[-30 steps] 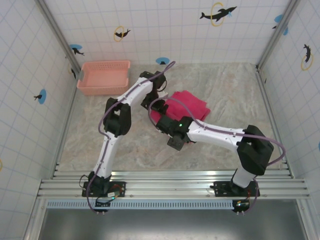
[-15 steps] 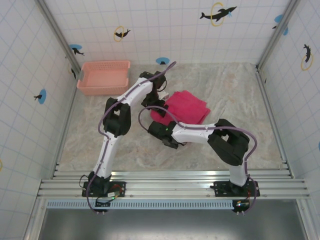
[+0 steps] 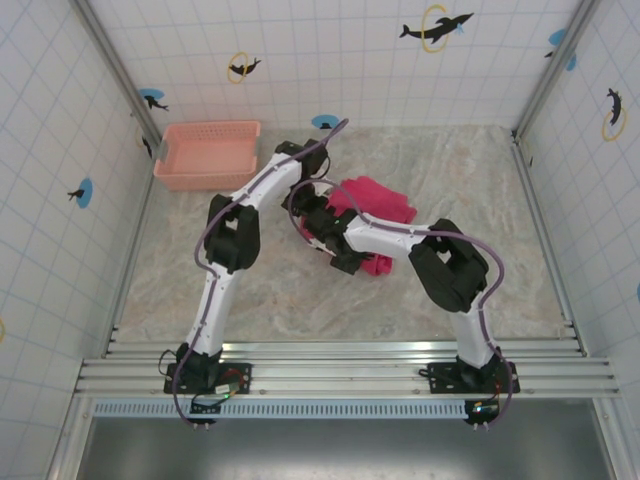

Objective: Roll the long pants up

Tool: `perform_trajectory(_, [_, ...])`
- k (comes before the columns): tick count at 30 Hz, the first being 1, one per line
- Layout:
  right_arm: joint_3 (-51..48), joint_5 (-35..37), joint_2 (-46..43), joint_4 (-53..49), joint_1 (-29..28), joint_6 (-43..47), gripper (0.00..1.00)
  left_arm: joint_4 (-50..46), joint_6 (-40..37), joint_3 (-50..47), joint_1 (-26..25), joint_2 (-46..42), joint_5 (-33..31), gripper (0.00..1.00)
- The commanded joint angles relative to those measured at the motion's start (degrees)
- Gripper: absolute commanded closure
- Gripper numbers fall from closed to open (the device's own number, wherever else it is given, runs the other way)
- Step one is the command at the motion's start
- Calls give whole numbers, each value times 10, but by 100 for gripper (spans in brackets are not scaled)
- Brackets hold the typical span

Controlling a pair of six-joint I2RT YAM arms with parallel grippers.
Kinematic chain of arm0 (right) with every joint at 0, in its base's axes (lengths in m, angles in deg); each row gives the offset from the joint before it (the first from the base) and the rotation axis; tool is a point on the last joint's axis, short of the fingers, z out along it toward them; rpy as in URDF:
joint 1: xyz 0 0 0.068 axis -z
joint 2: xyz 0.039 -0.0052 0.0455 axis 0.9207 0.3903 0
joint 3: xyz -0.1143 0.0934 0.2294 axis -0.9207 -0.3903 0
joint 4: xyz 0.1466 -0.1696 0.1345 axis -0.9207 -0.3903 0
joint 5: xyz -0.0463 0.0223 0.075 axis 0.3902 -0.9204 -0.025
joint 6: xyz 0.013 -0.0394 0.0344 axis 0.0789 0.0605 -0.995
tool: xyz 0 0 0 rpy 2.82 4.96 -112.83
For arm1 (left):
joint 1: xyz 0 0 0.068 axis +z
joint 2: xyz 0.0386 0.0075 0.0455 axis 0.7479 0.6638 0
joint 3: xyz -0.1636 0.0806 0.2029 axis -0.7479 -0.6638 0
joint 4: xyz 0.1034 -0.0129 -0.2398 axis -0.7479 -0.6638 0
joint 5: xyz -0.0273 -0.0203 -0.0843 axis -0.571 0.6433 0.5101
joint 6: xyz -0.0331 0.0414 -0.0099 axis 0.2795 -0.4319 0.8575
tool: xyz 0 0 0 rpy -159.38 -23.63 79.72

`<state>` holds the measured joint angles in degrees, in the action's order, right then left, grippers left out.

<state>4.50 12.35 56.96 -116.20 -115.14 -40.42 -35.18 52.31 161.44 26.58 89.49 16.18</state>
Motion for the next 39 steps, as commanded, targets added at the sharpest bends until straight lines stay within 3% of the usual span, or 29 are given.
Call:
perform_trajectory(1, [-18,-190,11,-46,30,-9,78,-38,-4,-8,22,-15,-38,3])
perform_trajectory(7, [39,-528,-11,-123,68,17,81,-57,7,9,43,-86,-60,3])
perform_trajectory(12, [38,-703,-44,-98,102,-53,78,-69,26,22,49,-121,-89,3])
perform_trajectory(15, [-24,-783,-45,-1,141,-141,77,-74,37,18,50,-126,-85,3])
perform_trajectory(22, [-95,-767,2,48,231,-168,77,-84,37,8,35,-120,-87,3])
perform_trajectory(27, [-160,-715,11,150,278,-259,78,-89,35,-2,12,-114,-84,3])
perform_trajectory(29, [-184,-732,31,197,288,-296,78,-81,36,-11,1,-114,-73,3])
perform_trajectory(39, [-185,-686,82,172,293,-283,78,-55,49,-9,-34,-75,-5,3])
